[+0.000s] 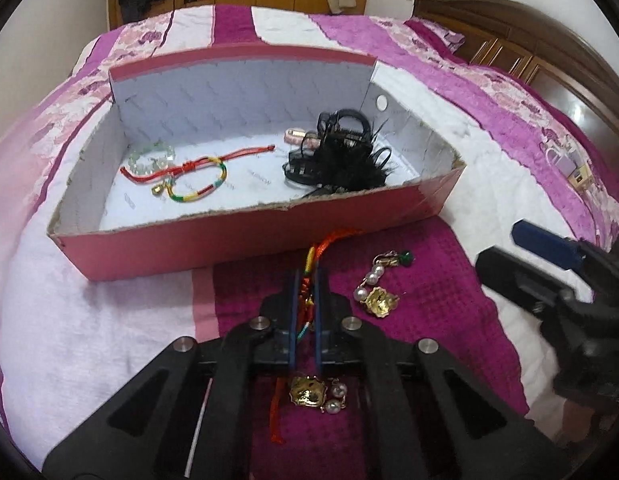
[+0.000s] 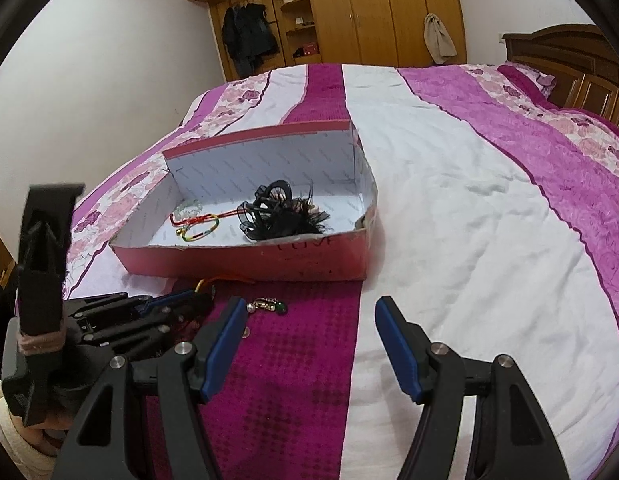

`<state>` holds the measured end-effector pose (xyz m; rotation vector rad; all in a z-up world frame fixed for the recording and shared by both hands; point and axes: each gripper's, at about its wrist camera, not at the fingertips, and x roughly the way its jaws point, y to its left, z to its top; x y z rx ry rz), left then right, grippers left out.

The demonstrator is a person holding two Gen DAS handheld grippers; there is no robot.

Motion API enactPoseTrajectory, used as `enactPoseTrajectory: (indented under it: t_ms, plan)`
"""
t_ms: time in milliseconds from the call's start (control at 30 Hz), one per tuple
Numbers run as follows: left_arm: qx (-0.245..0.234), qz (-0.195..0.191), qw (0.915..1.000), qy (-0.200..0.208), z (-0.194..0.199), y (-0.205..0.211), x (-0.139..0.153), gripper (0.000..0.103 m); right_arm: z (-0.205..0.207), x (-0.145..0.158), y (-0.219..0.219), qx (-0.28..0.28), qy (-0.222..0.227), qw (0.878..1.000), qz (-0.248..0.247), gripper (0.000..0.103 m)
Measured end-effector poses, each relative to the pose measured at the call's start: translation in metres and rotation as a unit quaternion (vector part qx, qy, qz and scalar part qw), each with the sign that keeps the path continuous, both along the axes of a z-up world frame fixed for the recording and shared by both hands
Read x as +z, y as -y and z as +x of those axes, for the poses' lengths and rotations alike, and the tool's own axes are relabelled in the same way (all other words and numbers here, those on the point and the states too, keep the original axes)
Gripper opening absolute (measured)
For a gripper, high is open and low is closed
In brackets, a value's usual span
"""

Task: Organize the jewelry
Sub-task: 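Grasp the red-cord gold pendant with the left tool while the right tool grasps the gold flower pendant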

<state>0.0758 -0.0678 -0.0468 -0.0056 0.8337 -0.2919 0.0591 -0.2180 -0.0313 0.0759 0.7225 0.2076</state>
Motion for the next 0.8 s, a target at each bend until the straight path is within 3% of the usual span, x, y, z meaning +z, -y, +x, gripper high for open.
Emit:
enactPoseTrajectory:
  t_ms: [400, 633, 800]
  plan:
    - [0.038, -0.039, 0.9979, 0.035, -0.013, -0.032, 0.035, 0.000, 0.001, -0.007, -0.015, 0.021, -0.014, 1.000, 0.000, 0.069]
    - [0.063, -0.042, 0.9966, 0.033, -0.019, -0.050, 0.033, 0.000, 0.002, -0.018, -0.033, 0.050, -0.033, 0.998, -0.002, 0.069]
    - [0.071, -0.043, 0.9962, 0.028, -0.020, -0.057, 0.028, 0.000, 0.011, -0.026, -0.046, 0.067, -0.044, 0.997, -0.007, 0.062]
